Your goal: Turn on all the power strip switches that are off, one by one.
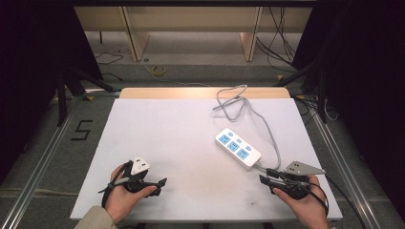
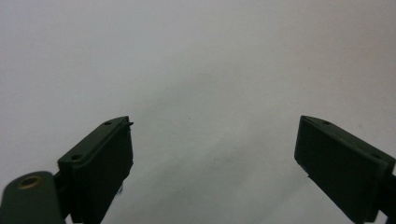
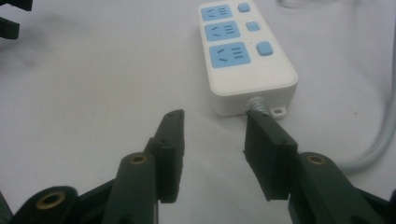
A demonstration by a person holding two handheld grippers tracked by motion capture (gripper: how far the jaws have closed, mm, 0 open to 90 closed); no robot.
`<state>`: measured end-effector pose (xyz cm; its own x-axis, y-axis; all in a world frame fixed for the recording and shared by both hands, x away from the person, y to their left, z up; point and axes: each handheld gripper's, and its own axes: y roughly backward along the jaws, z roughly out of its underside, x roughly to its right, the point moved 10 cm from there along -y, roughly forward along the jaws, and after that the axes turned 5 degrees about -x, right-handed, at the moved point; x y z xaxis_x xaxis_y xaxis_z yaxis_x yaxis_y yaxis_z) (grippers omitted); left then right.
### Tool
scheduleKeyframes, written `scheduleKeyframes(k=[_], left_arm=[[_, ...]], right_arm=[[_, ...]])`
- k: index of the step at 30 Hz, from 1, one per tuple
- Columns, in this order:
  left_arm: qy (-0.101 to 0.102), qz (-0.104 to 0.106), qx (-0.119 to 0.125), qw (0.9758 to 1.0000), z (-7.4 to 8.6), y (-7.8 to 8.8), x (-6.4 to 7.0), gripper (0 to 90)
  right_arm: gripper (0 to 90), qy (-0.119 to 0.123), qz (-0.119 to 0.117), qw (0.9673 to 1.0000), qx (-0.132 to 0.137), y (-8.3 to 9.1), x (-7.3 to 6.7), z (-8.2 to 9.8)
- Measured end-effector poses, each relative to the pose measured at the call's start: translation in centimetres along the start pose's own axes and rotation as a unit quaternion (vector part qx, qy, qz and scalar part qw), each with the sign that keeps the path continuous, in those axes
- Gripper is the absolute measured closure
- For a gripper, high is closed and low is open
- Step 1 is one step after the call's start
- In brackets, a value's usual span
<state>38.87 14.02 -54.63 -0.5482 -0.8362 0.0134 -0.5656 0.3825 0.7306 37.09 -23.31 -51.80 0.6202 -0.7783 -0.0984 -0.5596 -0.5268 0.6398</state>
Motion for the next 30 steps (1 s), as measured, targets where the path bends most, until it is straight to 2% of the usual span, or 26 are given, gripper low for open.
scheduleKeyframes(k=[3,5,10,20,30], left_arm=[[0.005,-0.003,0.0,1.0,0.0,-0.1,-0.2,14.7],[0.002,-0.004,-0.002,1.0,0.1,-0.1,-0.1,14.9],[0.002,-0.004,0.0,1.0,0.2,-0.1,-0.1,15.1],[0.004,-0.006,0.001,1.0,0.2,0.0,-0.3,15.6],[0.004,-0.007,0.002,1.0,0.3,0.0,-0.3,15.6]], right_arm=[[66.6,0.001,0.007,1.0,-0.006,0.2,0.2,-0.1],[72.1,0.004,0.01,0.9999,-0.01,0.3,0.3,-0.2],[89.8,0.02,0.033,0.999,-0.024,0.7,0.6,-0.8],[90.0,0.024,0.043,0.9978,-0.045,0.2,1.3,-2.1],[90.0,0.038,0.05,0.9964,-0.056,-0.9,1.9,-3.8]])
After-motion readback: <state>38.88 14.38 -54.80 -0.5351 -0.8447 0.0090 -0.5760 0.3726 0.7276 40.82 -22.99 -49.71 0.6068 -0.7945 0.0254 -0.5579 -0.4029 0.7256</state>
